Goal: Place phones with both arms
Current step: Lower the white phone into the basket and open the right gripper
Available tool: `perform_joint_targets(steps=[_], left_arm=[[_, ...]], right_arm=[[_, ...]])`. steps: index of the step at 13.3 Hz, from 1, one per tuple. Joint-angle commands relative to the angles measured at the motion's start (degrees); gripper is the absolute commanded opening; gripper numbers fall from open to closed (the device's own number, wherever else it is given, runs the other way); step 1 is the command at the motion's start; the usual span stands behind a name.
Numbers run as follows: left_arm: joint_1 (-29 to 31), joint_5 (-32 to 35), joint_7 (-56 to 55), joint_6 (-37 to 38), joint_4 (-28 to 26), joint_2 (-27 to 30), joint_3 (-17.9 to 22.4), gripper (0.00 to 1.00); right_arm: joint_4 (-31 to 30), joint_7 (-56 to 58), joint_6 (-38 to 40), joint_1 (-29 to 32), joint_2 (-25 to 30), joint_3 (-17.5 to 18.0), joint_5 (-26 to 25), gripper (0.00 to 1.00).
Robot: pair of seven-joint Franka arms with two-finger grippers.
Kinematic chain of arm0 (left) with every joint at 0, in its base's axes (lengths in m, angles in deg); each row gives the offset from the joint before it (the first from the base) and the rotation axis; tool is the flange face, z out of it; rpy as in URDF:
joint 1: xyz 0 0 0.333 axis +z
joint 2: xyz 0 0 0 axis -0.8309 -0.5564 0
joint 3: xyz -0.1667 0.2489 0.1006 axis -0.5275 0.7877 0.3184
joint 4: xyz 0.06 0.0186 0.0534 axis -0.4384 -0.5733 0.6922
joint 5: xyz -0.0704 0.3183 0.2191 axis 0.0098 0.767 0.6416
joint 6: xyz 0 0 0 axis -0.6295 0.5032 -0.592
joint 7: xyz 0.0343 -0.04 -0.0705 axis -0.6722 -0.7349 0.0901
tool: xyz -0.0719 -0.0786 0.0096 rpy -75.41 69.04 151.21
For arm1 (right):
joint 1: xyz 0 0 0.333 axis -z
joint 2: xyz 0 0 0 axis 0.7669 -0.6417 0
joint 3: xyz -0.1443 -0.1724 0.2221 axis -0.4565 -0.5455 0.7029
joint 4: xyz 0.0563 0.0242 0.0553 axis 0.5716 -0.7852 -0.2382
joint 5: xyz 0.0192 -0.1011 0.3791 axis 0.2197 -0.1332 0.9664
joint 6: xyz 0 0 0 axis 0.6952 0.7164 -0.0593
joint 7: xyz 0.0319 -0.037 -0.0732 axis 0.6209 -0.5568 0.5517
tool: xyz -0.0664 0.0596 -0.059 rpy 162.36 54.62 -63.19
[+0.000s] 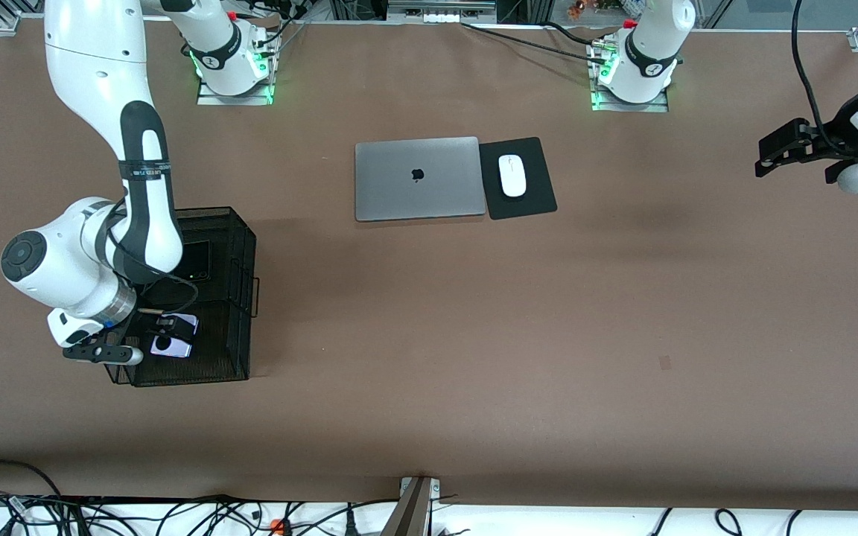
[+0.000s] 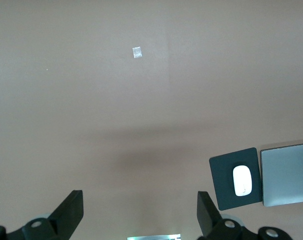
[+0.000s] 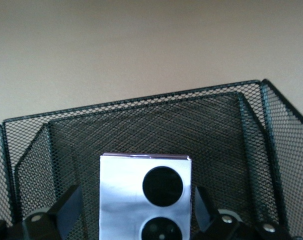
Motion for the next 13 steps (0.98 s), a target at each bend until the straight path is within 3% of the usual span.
perform_joint_targets(steps=[1,6,12,13], left_arm=[[0.26,-0.73,-0.52,-0.26,0.25,0.40,0.10,1.00],[0.35,-0.46,-0.52,-0.26,0.34,0.32,0.36,1.00],[-0.44,-0.29,0.53,-0.34,0.51,0.58,1.15,1.00],[-2.79,-0.11,0.53,-0.43,0.25,0.93,3.33,1.00]], right_arm=[[0.74,1.66,0.09,0.42,1.24,-0.14,1.24,1.00],[3.64,1.40,1.92,0.51,1.94,-2.68,0.97,1.00],[18.21,0.52,34.66,0.95,2.56,-15.06,1.23,1.00],[20.67,-0.88,40.98,0.86,2.82,-17.43,1.32,1.00]])
